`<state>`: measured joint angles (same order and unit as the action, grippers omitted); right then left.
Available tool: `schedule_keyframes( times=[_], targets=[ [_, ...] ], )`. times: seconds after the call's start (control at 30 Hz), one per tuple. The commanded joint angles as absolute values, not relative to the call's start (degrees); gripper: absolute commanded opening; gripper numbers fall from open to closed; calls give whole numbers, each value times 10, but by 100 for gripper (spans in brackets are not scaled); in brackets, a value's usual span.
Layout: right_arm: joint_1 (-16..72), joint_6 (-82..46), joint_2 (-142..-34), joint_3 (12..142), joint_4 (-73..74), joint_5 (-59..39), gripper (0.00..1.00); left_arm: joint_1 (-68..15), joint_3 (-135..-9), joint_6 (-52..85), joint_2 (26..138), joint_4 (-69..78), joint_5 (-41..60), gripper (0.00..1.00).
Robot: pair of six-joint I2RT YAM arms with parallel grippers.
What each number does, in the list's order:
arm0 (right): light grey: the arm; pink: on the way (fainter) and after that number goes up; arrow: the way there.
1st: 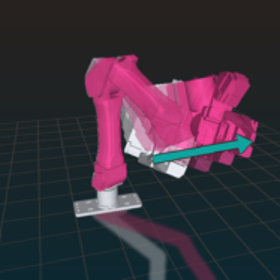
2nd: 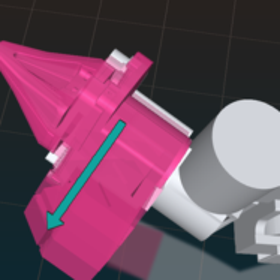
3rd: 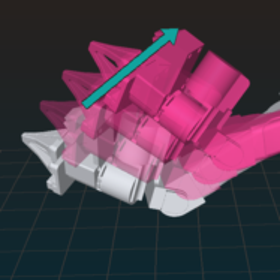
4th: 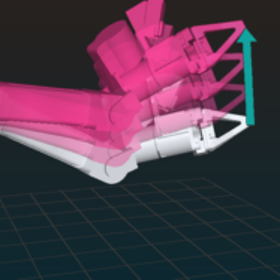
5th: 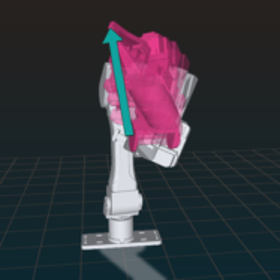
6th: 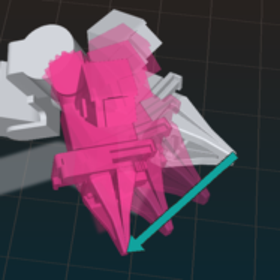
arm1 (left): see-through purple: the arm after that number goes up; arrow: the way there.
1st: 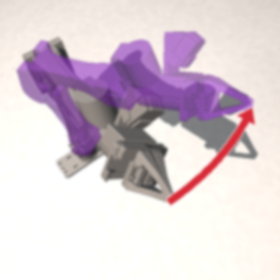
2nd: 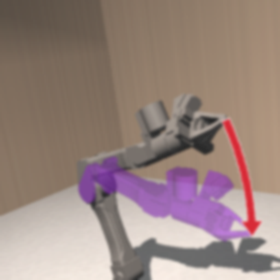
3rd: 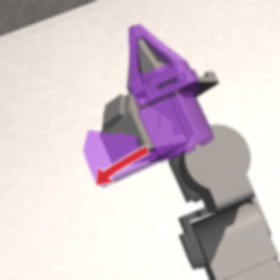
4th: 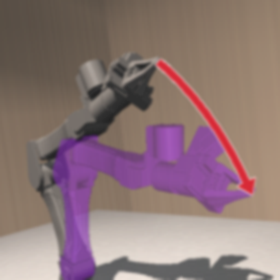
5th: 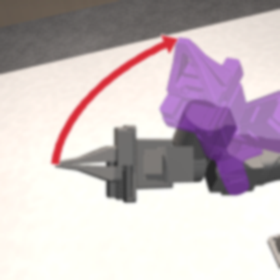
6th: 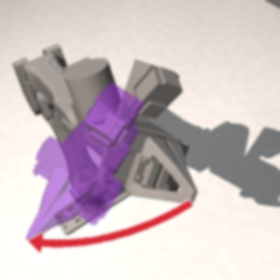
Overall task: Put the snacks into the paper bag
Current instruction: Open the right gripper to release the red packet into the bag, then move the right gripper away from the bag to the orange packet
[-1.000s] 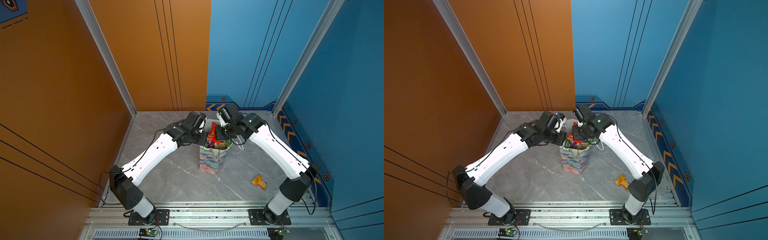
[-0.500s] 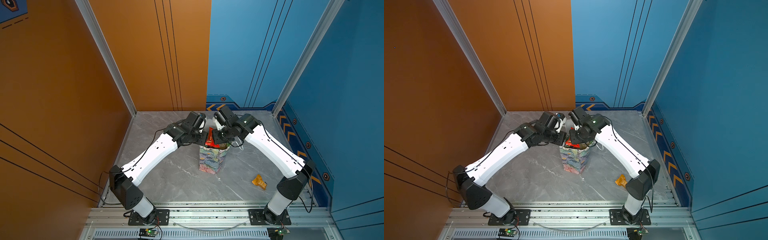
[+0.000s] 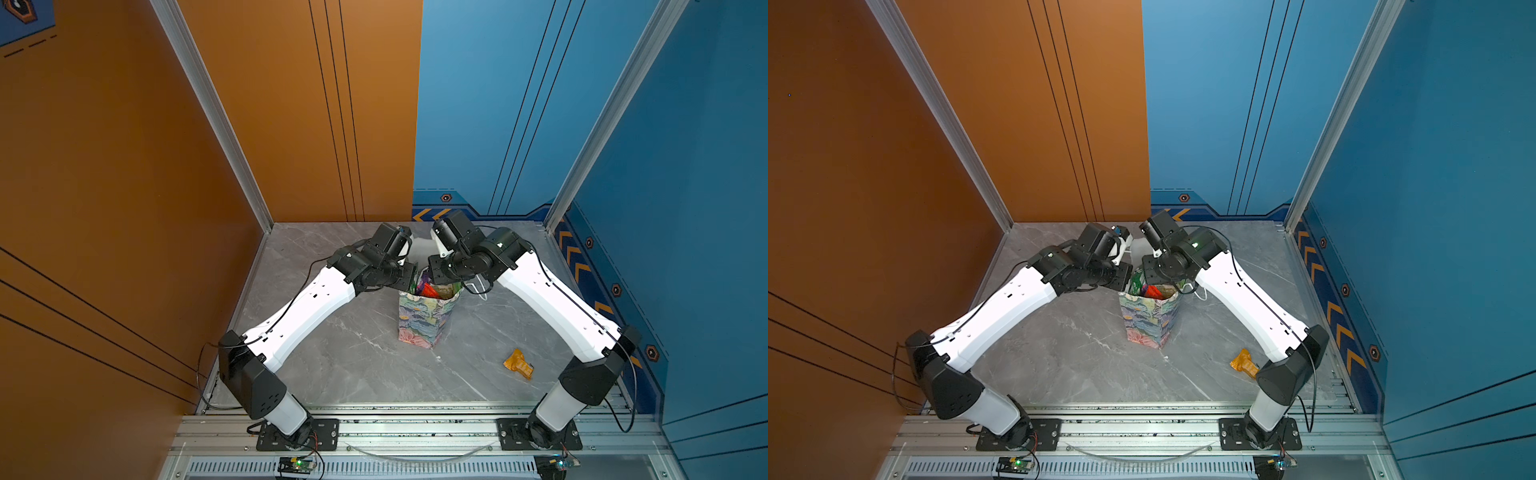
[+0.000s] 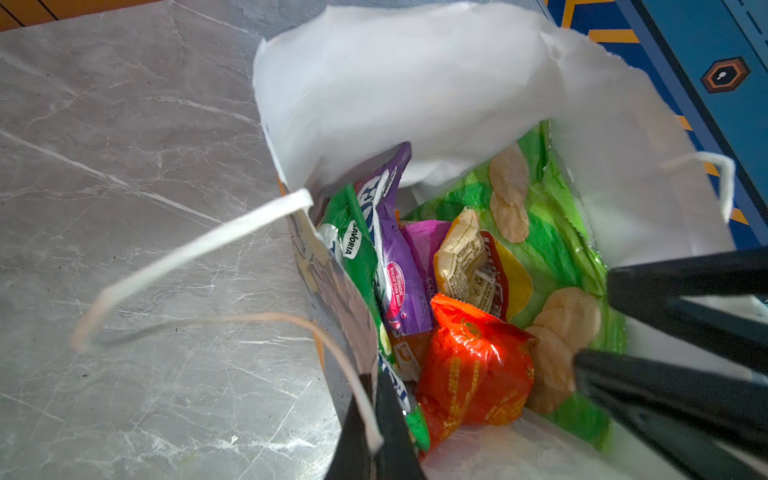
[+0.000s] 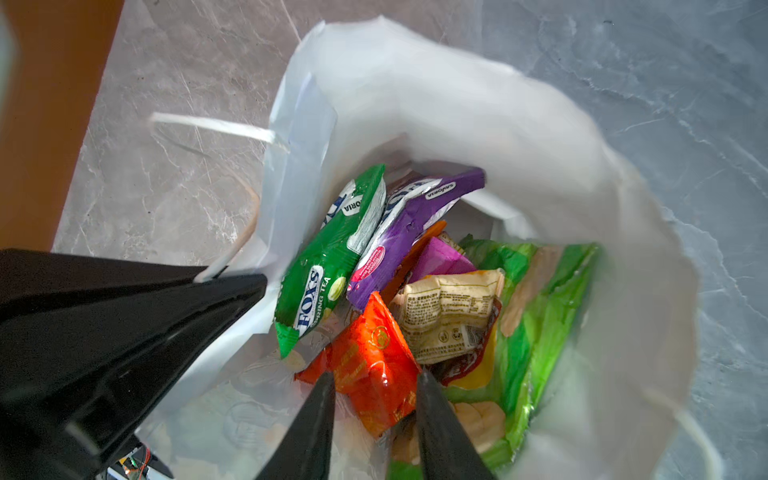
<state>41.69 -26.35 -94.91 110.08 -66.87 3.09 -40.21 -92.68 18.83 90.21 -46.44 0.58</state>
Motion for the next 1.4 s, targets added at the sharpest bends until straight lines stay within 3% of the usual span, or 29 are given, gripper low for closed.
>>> schedule_keyframes(
  times=[0.0,0.17,0.47,0.8,1.0,1.23,1.37],
  targets=[
    [421,-255,-892,1105,-656,90,38,-409,-922,176,890,-450,0,1],
    [405,-255,-809,1044,-615,141,47,-410,-922,175,890,-449,0,1],
    [274,-264,-696,916,-601,145,55,-410,-921,175,892,-450,-5,1],
    [106,-302,-630,705,-592,56,62,-410,-921,174,896,-450,-10,1],
    [59,-343,-596,586,-587,39,68,-411,-922,176,897,-450,-4,1],
    [-20,-390,-566,424,-527,-54,72,-413,-921,174,893,-451,-13,1],
    [-40,-420,-540,375,-522,-29,75,-413,-921,174,893,-451,-12,1]
  ],
)
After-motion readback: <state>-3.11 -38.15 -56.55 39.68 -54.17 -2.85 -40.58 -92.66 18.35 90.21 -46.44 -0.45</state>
